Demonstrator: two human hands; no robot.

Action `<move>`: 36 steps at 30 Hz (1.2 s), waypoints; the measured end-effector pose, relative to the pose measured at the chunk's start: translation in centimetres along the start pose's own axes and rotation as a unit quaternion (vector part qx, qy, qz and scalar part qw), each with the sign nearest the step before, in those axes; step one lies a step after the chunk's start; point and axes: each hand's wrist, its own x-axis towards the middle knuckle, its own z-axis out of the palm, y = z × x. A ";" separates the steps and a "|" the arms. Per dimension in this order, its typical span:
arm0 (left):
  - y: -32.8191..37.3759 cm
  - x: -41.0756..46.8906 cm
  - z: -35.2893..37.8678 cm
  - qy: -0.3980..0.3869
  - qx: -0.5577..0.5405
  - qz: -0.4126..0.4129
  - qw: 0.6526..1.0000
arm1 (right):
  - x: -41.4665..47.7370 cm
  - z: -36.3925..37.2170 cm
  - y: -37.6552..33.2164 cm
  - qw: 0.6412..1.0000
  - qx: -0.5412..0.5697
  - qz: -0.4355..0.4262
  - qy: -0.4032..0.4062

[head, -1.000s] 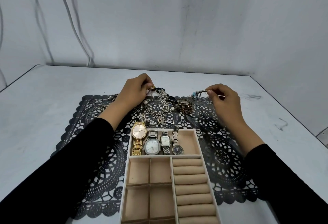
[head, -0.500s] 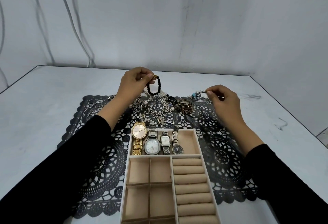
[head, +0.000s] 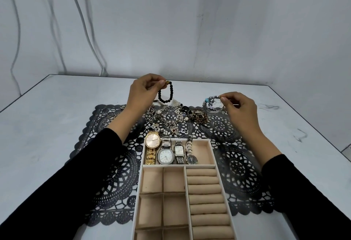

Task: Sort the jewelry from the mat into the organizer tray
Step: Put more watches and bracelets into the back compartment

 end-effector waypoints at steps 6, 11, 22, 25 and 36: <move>1.4 -1.5 -0.8 0.017 -0.021 0.005 1.000 | -0.5 -0.6 -1.5 1.000 0.021 0.000 0.003; 3.2 -3.5 -1.7 0.028 -0.032 0.019 0.999 | -2.0 -1.2 -3.2 0.999 0.040 0.005 0.008; 6.9 -8.5 -4.4 0.059 -0.057 0.046 0.996 | -5.7 -2.0 -6.4 0.992 0.124 0.023 0.020; 7.2 -9.9 -5.1 0.066 -0.065 0.045 0.995 | -6.7 -2.0 -6.7 0.990 0.135 0.029 0.010; 7.3 -12.3 -6.2 0.075 -0.072 0.038 0.994 | -8.6 -2.0 -6.4 0.992 0.097 0.058 -0.058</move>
